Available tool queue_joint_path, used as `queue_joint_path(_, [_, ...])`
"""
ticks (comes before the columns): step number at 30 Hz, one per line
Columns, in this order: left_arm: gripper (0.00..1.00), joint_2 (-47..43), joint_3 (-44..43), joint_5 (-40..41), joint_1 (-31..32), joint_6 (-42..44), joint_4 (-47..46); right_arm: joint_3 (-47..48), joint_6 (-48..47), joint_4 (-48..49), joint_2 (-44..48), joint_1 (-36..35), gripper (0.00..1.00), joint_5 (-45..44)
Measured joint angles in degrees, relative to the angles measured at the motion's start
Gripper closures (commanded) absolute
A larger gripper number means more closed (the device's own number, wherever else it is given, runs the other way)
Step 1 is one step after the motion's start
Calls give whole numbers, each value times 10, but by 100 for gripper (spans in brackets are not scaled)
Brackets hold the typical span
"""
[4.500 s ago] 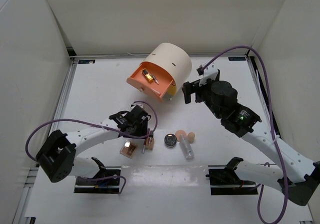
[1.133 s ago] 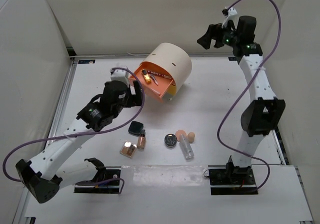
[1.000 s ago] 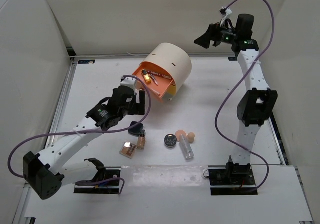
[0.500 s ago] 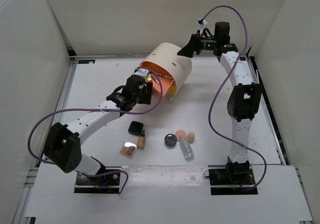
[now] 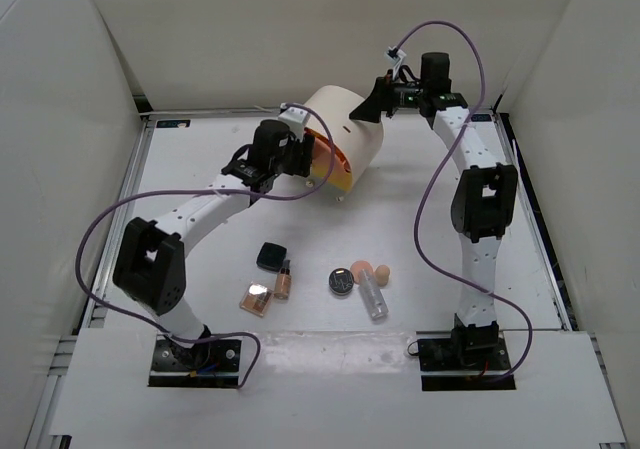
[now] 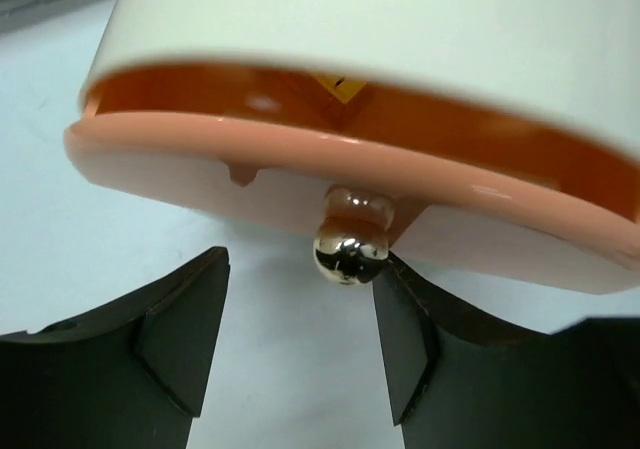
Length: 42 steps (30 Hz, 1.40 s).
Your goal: Organize the makeup
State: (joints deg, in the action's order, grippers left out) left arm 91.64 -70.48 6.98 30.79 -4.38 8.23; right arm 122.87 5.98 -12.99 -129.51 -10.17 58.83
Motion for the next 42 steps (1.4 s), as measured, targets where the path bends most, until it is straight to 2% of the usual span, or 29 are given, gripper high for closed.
queue_joint_path(5, [27, 72, -72, -35, -4, 7, -7, -5, -2, 0, 0, 0, 2, -6])
queue_joint_path(6, [14, 80, -79, -40, -4, 6, -2, -5, -3, 0, 0, 1, 2, -8])
queue_joint_path(8, [2, 94, -90, -47, -4, 5, 9, -5, -3, 2, 0, 3, 2, -15])
queue_joint_path(14, [2, 108, -106, -54, -7, 1, 27, -5, -1, 2, 0, 6, 2, -24])
queue_joint_path(21, [2, 69, -8, -78, -10, 14, -13, -10, 2, -9, 2, 17, 2, -21])
queue_joint_path(24, [4, 70, -1, -81, -11, 15, -19, -18, 2, -13, 6, 21, 2, -21])
queue_joint_path(27, [6, 70, -1, -91, -16, 16, -45, -25, 0, -21, 9, 25, 2, -22])
queue_joint_path(28, [11, 70, -1, -93, -17, 16, -53, -27, 0, -22, 11, 26, 2, -22])
queue_joint_path(31, [17, 74, -4, -96, -22, 20, -73, -31, -1, -28, 14, 26, 3, -26])
queue_joint_path(34, [19, 92, -19, -103, -24, 23, -78, -34, -2, -32, 17, 26, 3, -30])
queue_joint_path(35, [24, 99, -24, -107, -25, 23, -79, -35, -2, -33, 18, 27, 3, -31])
queue_joint_path(42, [25, 133, -32, -126, -26, 25, -81, -38, -2, -36, 21, 27, 3, -35])
